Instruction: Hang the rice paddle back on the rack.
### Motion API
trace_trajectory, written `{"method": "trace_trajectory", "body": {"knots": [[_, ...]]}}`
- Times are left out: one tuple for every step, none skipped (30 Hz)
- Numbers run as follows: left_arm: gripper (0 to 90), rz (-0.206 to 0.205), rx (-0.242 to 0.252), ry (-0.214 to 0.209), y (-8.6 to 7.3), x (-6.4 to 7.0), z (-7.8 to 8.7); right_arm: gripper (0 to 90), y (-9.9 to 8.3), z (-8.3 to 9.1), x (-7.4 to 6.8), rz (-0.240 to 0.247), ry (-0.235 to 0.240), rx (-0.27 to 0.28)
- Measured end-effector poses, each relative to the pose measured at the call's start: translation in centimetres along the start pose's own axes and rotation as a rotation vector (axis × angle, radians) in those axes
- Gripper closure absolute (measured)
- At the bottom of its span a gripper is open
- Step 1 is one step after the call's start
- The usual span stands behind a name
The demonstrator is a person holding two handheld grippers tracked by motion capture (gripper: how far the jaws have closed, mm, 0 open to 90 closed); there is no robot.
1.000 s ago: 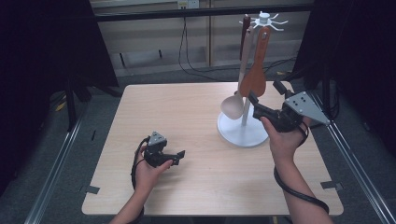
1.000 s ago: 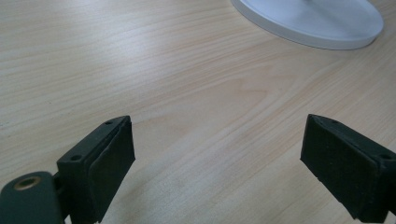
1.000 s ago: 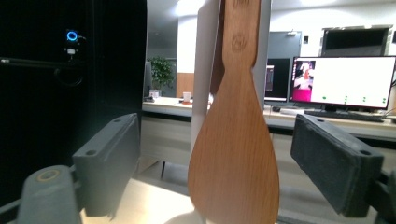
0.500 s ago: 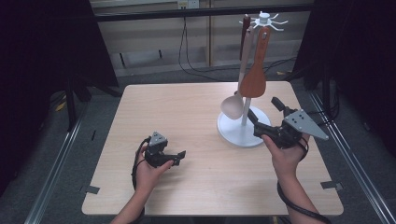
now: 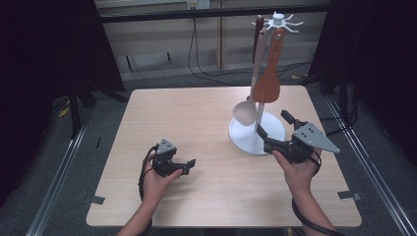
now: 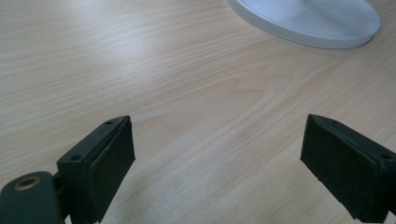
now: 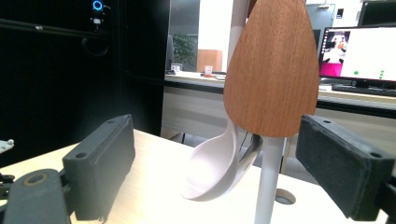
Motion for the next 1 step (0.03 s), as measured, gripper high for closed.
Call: {"method": "trace_trajectory", "body": {"knots": [[9.7,0.000,-0.001,0.000,0.00,-0.01,0.00,11.8,-0.02,-0.01,0.03,0.000,0.002,0.000]]}}
Point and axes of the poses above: each handheld gripper's, and its own axes: z roughly backward along the jaws, y roughly out of its top, x roughly to its right, the point moved 1 cm from there along -z, roughly forward along the jaws, and after that the axes turned 12 degrees about -x, right-handed, at the moved point
